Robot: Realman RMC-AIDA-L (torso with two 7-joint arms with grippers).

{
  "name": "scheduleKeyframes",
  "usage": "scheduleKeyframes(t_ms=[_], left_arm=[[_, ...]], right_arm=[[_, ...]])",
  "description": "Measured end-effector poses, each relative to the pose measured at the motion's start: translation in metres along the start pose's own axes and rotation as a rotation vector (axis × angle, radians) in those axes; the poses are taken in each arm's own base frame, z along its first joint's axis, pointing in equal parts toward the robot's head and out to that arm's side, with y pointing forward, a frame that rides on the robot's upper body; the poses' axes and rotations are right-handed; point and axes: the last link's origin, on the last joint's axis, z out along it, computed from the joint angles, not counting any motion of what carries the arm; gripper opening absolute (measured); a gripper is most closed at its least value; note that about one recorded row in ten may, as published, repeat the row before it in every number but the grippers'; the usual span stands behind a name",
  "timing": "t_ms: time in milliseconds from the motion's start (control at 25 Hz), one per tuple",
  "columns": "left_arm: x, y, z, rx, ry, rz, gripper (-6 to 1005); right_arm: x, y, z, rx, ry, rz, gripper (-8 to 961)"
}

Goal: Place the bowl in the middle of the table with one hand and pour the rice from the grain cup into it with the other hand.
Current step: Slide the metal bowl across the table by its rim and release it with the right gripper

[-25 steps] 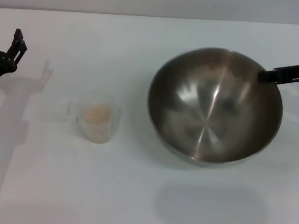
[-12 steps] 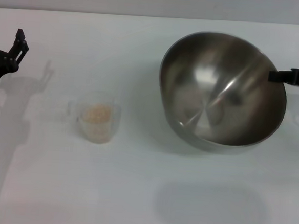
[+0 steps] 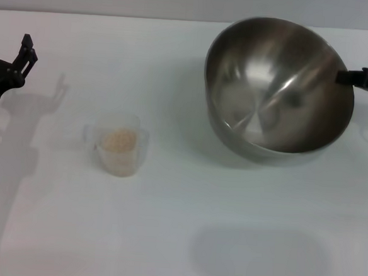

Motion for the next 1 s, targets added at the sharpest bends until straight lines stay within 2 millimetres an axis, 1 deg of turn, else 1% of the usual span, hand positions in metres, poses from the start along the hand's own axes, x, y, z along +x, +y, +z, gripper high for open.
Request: scheduleKeyframes(t_ms=[120,240,280,320,360,520,880,1000], left_arm=[[0.0,0.0,0.0,-0.001,0.001,0.0,861],[0.0,0.0,0.001,0.0,0.002,-0.001,861],[0.0,0.0,0.001,0.0,0.002,-0.001,861],[0.001,0.0,0.001,0.0,0.002,-0.001,862],[0.001,0.0,0.001,0.001,0.002,-0.002,862],[0.0,-0.001,0.0,0.004,0.001,-0.001,862],[0.0,-0.001,0.0,0.005,0.0,-0.001,862],[0.0,-0.001,0.0,0.004,0.0,0.0,862]], right_arm=[[-0.005,0.002,0.009,0.002,0.004,-0.005,89],[-0.013,0.007,0.027,0.003,0.017,-0.026,95],[-0.013,0.007,0.027,0.003,0.017,-0.026,97],[-0.015,0.01,0.033,0.001,0.025,-0.036,99],[-0.015,0.01,0.033,0.001,0.025,-0.036,101],[-0.017,0.019,0.044,-0.008,0.057,-0.065,109],[-0.014,0.027,0.053,-0.012,0.086,-0.096,126],[-0.013,0.028,0.053,-0.018,0.086,-0.083,132]])
